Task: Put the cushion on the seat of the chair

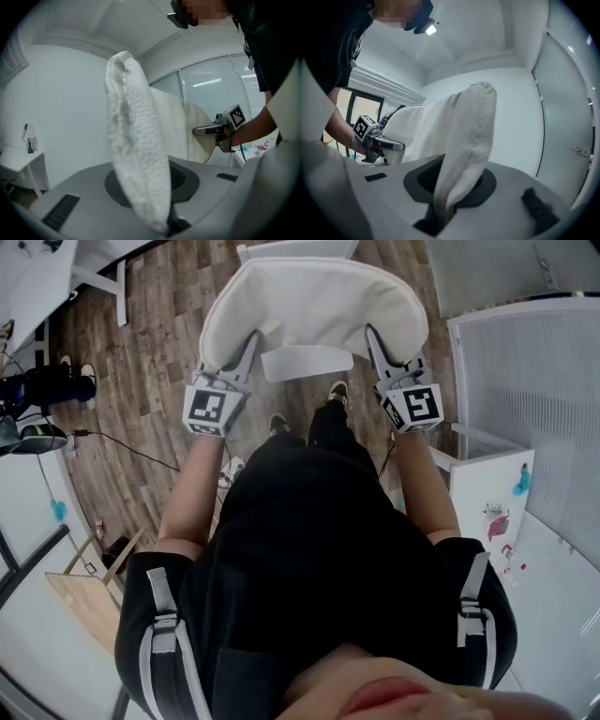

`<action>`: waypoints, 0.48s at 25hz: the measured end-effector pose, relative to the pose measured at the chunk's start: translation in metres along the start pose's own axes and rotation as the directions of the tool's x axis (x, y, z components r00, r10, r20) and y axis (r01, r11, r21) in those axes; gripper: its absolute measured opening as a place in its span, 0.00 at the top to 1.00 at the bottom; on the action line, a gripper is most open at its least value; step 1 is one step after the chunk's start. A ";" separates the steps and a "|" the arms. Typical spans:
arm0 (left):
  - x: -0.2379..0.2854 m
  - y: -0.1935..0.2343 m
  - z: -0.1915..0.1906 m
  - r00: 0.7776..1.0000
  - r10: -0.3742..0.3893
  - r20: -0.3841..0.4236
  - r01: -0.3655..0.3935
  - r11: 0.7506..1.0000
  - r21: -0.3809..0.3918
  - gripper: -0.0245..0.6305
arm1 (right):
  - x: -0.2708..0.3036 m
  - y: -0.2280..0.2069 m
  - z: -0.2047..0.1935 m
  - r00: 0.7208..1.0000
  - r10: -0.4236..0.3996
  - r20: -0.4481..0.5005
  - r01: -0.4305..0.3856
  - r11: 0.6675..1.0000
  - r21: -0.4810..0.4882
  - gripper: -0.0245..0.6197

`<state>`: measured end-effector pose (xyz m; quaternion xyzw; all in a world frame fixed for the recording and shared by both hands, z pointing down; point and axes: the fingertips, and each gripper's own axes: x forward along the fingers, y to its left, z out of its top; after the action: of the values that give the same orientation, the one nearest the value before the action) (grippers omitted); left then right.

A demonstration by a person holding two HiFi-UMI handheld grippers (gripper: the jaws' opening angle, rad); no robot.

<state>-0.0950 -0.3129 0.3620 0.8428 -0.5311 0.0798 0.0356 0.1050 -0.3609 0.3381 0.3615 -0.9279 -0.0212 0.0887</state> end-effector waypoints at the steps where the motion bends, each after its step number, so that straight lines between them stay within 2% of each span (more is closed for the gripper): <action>1: 0.007 0.001 -0.002 1.000 0.008 -0.007 -0.008 1.000 -0.004 0.86 | 0.005 -0.007 -0.004 1.000 0.012 0.000 -0.012 1.000 0.000 0.87; 7: 0.059 0.004 -0.020 0.994 0.073 -0.077 -0.078 0.995 -0.054 0.85 | 0.041 -0.059 -0.036 0.994 0.106 -0.026 -0.106 0.994 0.007 0.87; 12: 0.097 0.010 -0.055 0.984 0.097 -0.151 -0.119 0.982 -0.148 0.83 | 0.069 -0.087 -0.077 0.982 0.170 -0.083 -0.168 0.985 0.033 0.87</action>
<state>-0.0683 -0.3953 0.4323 0.7993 -0.5769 0.1001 0.1352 0.1270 -0.4698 0.4155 0.2829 -0.9508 0.0141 0.1251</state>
